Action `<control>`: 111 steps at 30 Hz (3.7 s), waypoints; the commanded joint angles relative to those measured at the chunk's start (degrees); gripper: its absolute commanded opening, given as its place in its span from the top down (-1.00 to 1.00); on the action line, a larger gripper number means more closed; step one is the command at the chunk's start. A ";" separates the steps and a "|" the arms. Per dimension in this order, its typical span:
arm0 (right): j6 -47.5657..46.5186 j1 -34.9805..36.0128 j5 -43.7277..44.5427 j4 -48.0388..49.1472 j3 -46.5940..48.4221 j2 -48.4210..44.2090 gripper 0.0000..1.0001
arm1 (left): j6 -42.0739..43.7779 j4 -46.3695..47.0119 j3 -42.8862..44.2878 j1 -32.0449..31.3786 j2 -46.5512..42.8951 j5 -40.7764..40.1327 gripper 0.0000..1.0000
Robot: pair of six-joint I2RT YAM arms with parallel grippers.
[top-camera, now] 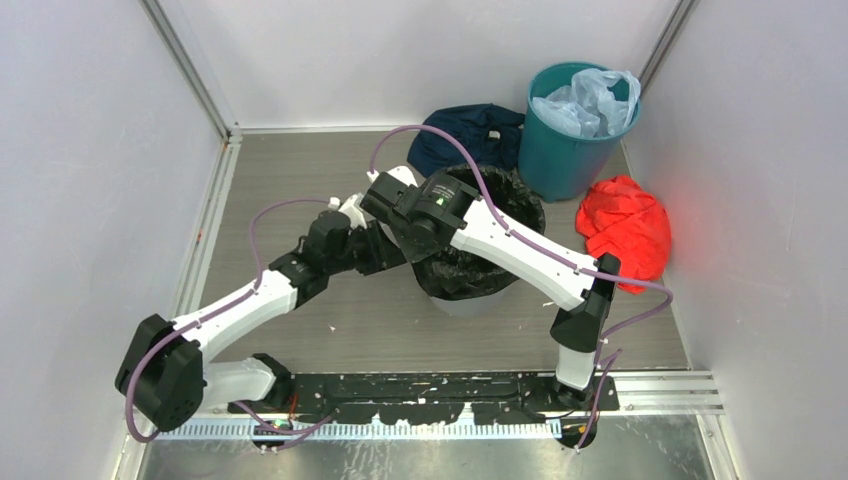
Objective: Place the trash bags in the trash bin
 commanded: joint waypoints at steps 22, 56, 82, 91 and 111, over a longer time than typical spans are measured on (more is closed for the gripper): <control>-0.27 -0.41 -0.29 1.99 -3.29 -3.21 0.98 | -0.82 7.01 6.04 -6.88 13.42 -6.79 0.70; -0.50 -2.78 0.10 1.13 -4.43 -5.35 0.98 | -4.31 55.64 -15.47 -7.03 23.07 -12.42 0.88; -1.62 -4.61 -1.91 2.44 0.49 -9.01 -0.22 | -0.59 5.44 -7.49 -5.75 1.64 -17.33 0.22; -0.45 -9.20 3.67 9.46 -1.72 -21.92 -0.51 | 11.37 -23.72 12.57 -5.63 -9.79 -19.40 0.22; -0.20 -63.91 -21.81 25.97 -38.93 -42.54 0.03 | 24.06 -50.74 78.62 -21.22 31.99 -14.39 0.23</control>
